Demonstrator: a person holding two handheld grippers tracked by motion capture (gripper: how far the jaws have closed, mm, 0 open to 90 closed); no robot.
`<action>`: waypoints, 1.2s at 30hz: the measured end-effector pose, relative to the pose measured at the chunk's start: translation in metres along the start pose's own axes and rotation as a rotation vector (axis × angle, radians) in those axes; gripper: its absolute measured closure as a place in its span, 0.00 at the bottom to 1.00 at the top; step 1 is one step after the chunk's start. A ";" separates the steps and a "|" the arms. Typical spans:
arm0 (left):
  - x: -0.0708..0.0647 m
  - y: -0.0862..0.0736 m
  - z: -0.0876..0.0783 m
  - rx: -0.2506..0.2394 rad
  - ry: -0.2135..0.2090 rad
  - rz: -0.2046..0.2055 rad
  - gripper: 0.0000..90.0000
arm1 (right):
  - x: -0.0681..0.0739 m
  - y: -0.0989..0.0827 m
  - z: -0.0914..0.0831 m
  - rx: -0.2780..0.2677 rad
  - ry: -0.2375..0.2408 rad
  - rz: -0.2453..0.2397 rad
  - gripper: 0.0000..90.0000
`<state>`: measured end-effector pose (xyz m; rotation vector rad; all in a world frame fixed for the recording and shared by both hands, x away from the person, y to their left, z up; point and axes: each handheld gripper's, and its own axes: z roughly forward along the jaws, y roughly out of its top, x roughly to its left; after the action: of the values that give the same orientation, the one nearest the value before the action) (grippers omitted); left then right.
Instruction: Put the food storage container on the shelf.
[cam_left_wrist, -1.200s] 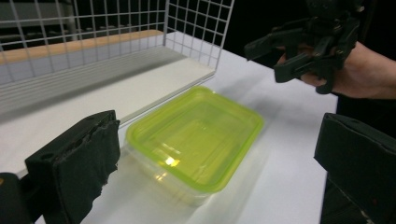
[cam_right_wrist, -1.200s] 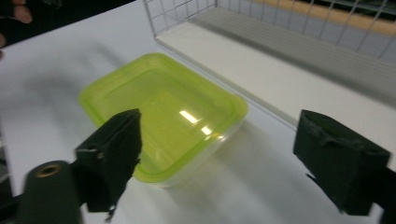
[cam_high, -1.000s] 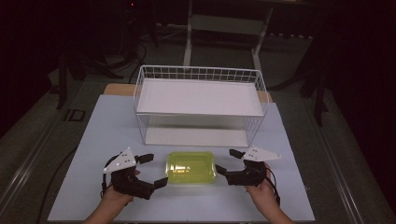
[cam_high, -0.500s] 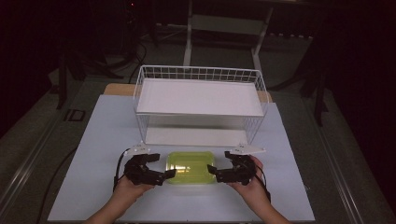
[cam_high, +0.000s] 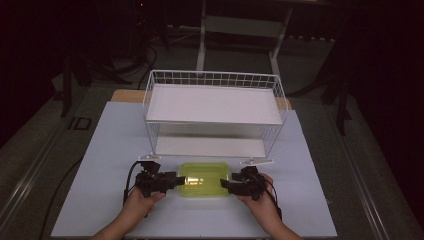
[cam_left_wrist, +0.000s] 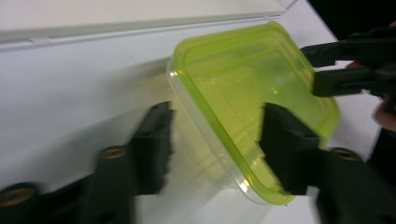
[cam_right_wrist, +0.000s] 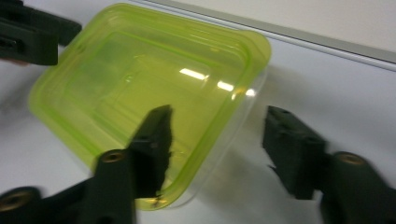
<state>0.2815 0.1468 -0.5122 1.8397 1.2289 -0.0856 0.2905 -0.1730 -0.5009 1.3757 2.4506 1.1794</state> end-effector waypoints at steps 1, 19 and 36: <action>0.001 -0.001 0.002 0.005 -0.010 -0.002 0.57 | 0.000 0.000 0.000 0.005 0.005 0.004 0.55; -0.010 -0.009 -0.001 0.003 -0.011 0.050 0.76 | 0.003 0.001 -0.007 0.009 0.005 0.039 0.75; -0.023 -0.022 -0.007 -0.014 0.008 0.090 0.84 | 0.012 -0.006 -0.018 0.007 0.041 0.040 0.83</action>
<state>0.2505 0.1378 -0.5106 1.8819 1.1470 -0.0197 0.2717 -0.1764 -0.4887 1.4233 2.4676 1.2207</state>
